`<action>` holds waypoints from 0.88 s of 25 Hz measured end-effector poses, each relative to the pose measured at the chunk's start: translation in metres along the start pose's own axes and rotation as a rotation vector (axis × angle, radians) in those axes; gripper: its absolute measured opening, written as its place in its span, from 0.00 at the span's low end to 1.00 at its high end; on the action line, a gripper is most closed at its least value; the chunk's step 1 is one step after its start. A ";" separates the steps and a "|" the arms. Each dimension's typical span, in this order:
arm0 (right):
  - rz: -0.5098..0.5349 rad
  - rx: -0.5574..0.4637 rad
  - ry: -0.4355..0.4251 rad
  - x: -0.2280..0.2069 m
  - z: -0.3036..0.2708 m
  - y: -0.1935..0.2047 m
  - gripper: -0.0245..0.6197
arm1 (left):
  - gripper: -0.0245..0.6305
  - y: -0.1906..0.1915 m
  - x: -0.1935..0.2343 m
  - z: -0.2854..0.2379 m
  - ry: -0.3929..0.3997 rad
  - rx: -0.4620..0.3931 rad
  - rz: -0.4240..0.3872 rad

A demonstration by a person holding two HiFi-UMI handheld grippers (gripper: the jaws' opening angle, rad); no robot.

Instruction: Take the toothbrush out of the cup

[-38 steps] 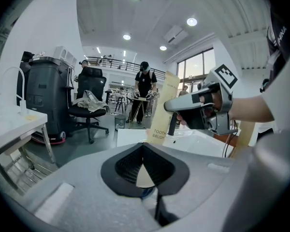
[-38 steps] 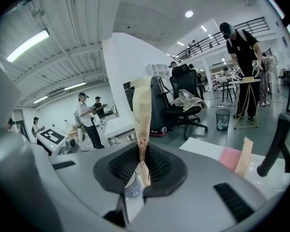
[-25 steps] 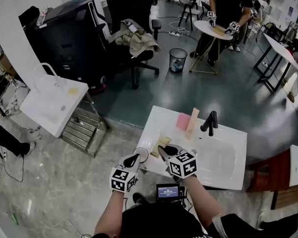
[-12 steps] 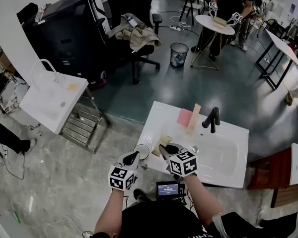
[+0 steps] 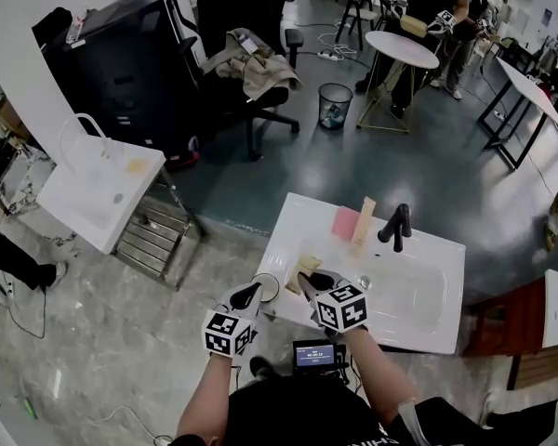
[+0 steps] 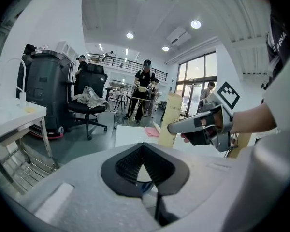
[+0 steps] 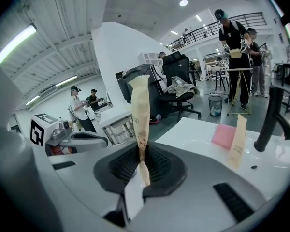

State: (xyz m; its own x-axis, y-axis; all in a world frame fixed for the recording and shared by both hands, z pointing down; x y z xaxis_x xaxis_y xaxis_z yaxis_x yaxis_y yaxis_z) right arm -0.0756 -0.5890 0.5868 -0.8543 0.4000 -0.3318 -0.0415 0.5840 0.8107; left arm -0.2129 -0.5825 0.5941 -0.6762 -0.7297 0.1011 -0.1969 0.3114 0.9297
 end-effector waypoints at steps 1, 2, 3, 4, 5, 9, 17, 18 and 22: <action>0.001 0.000 0.000 0.000 0.000 -0.001 0.10 | 0.05 -0.001 0.000 0.000 0.003 -0.002 -0.002; 0.003 -0.001 0.000 0.000 0.000 -0.001 0.10 | 0.05 -0.001 0.000 0.000 0.005 -0.003 -0.003; 0.005 -0.001 0.000 0.000 -0.001 -0.002 0.10 | 0.05 -0.001 0.001 0.000 0.006 -0.004 -0.004; 0.007 -0.002 -0.001 0.001 -0.001 -0.003 0.10 | 0.05 -0.001 0.001 -0.001 0.007 -0.006 -0.006; 0.008 -0.003 -0.002 0.001 -0.001 -0.004 0.10 | 0.05 -0.001 0.001 -0.001 0.007 -0.007 -0.007; 0.012 -0.005 -0.004 0.002 -0.001 -0.004 0.10 | 0.05 -0.001 0.001 0.000 0.007 -0.011 -0.011; 0.017 0.002 -0.014 0.006 0.001 -0.002 0.10 | 0.05 -0.003 -0.001 0.003 -0.006 -0.024 -0.011; 0.017 0.002 -0.014 0.006 0.001 -0.002 0.10 | 0.05 -0.003 -0.001 0.003 -0.007 -0.024 -0.010; 0.017 0.002 -0.013 0.008 0.001 -0.002 0.10 | 0.05 -0.002 0.000 0.004 -0.008 -0.024 -0.006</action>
Point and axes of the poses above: the fingertips, and each gripper's own axes: z backward along the fingers, x to its left, y out of its underside, the point moved 3 cm from there along z, backward along the fingers, and after that the axes turned 4 degrees about -z, right-handed, at the moved point
